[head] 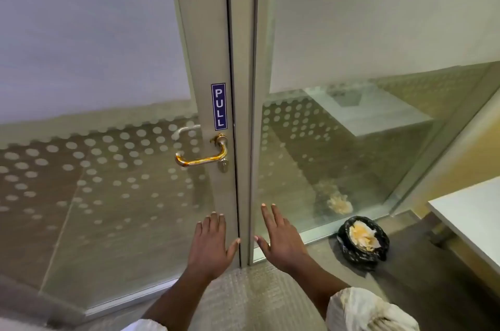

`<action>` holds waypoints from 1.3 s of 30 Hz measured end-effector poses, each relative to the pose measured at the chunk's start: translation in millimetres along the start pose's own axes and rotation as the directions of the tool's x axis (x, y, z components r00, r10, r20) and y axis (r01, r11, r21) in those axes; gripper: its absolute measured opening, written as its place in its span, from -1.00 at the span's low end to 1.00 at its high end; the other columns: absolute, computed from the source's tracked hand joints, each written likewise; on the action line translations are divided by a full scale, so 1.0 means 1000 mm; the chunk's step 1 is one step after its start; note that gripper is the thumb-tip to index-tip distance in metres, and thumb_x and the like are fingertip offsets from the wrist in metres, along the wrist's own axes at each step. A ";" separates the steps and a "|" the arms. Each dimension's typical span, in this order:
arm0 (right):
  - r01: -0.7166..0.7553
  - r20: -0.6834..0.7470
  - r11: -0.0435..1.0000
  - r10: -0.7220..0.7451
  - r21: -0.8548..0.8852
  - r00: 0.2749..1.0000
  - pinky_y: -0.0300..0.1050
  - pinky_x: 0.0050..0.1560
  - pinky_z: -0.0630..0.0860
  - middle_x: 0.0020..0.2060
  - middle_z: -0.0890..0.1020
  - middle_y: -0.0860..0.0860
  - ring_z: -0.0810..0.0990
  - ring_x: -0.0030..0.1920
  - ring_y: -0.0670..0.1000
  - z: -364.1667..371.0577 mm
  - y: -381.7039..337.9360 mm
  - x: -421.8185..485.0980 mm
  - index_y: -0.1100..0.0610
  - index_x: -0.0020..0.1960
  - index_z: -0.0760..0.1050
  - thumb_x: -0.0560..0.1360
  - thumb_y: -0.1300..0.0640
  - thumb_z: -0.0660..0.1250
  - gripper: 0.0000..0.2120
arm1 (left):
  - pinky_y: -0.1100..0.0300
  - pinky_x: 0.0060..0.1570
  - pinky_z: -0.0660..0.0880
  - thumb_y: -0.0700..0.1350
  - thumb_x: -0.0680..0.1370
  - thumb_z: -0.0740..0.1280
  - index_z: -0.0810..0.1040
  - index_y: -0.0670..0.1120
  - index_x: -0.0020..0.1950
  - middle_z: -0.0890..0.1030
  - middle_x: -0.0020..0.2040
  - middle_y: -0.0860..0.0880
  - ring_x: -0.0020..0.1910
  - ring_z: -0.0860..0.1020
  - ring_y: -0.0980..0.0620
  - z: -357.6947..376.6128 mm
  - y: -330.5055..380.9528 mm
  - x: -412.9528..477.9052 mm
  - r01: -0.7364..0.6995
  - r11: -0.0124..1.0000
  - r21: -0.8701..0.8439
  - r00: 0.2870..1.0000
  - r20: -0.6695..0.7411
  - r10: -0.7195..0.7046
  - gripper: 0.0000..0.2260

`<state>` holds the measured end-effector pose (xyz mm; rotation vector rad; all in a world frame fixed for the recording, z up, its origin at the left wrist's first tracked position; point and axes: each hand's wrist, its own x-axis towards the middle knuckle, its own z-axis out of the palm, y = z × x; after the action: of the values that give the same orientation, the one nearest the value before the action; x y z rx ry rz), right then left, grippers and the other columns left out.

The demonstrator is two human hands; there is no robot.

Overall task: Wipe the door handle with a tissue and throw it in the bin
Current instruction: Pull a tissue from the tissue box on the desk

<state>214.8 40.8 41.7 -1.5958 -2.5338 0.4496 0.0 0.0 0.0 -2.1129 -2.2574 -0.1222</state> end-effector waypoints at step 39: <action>-0.464 -0.050 0.875 0.474 0.137 0.879 0.08 0.15 0.54 0.43 0.37 0.07 0.52 0.28 0.13 -0.046 0.285 -0.201 0.01 0.59 0.07 0.60 -0.30 0.09 -0.32 | -0.08 0.11 0.46 0.32 0.56 -0.01 0.52 -0.11 0.34 0.57 0.17 -0.11 0.12 0.52 -0.15 0.015 0.377 0.013 -0.534 0.834 -0.138 0.828 0.115 0.549 -0.35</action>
<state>560.2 -16.0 10.2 -2.1301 -1.9957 0.5546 375.2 38.4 -3.8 -2.8094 -1.6361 -0.0531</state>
